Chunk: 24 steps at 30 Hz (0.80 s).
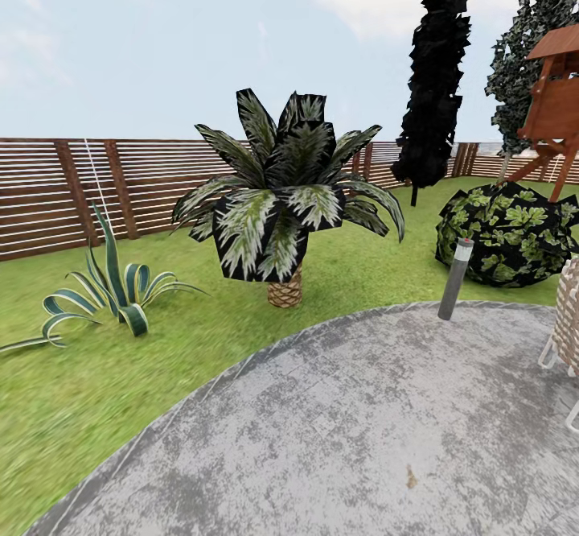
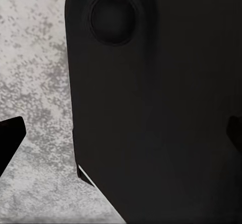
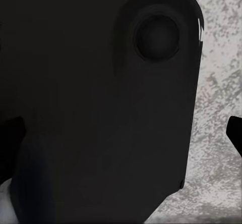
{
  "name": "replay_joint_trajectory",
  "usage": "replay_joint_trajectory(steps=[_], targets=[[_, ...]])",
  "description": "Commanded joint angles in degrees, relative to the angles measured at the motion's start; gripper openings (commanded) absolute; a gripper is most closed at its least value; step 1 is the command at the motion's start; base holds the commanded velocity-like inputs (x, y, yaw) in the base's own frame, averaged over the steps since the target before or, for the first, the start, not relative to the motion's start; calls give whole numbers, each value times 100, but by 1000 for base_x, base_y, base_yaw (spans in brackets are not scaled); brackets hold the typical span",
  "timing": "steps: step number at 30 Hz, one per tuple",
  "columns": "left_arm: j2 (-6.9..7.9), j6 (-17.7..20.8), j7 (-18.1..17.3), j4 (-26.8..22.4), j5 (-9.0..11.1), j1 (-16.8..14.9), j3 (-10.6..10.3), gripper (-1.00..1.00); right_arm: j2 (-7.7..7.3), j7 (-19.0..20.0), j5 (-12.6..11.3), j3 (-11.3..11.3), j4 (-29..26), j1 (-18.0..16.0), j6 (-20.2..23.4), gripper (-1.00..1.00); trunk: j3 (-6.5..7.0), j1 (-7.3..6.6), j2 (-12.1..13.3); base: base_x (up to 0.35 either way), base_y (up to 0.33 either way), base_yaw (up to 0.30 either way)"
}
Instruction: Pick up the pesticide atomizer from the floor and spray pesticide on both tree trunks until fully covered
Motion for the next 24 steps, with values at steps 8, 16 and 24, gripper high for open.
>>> replay_joint_trajectory(steps=[8, 16, 24], targets=[[52, -14, 6, -29, 3, -1, 5, 100, -10, -7, 1, -3, -70, -1, -7, 100, -4, 0, -2, 0, 0, 0], [208, -236, 33, -133, 8, -15, 5, 100, -76, -10, 1, -10, -286, -1, -140, 100, -4, 0, -2, 0, 0, 0], [283, -1550, 31, -1010, 3, -233, 5, 100, -288, -19, -4, -33, -1240, -1, -1944, 100, -4, 0, -2, 0, 0, 0]])
